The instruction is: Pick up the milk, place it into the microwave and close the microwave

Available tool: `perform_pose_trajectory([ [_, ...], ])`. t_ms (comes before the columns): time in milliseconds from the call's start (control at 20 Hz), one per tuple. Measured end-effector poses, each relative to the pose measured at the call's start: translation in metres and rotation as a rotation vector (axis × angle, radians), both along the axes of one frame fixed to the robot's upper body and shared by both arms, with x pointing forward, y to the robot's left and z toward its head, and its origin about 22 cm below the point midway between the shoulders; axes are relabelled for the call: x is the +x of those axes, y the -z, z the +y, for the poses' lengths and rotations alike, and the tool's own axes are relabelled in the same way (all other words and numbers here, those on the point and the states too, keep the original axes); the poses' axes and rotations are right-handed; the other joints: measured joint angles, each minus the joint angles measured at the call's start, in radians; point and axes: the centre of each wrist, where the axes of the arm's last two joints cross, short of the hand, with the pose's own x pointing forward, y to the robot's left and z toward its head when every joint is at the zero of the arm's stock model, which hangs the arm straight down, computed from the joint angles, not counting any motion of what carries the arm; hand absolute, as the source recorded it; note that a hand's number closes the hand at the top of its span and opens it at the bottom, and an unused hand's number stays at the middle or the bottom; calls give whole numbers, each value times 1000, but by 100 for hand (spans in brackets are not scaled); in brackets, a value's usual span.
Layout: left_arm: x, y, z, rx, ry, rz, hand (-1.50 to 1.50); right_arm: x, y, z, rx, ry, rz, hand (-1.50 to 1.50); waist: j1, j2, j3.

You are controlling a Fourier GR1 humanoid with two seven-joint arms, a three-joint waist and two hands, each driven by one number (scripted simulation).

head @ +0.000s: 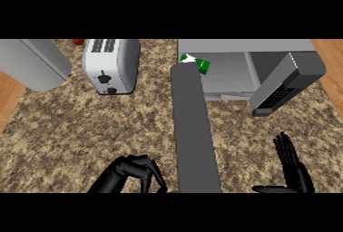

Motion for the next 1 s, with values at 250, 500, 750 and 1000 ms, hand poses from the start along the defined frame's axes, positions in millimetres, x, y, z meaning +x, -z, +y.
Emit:
perform_pose_trajectory([
  [250, 16, 5, -30, 52, 138, 62, 150, -15, -7, -8, -3, 2, -17, -150, -1, 1, 1],
  [500, 32, 22, -65, 104, 216, 50, 150, -37, -16, -21, -4, 3, -30, -150, -6, 1, 0],
  [750, 39, 31, -100, 161, 259, 19, 150, -43, -33, -31, 9, -23, -65, -150, -18, 1, 0],
  [1000, 43, 37, -125, 192, 277, 45, 150, -37, -52, -28, 40, -87, -116, -150, -48, 4, -1],
])
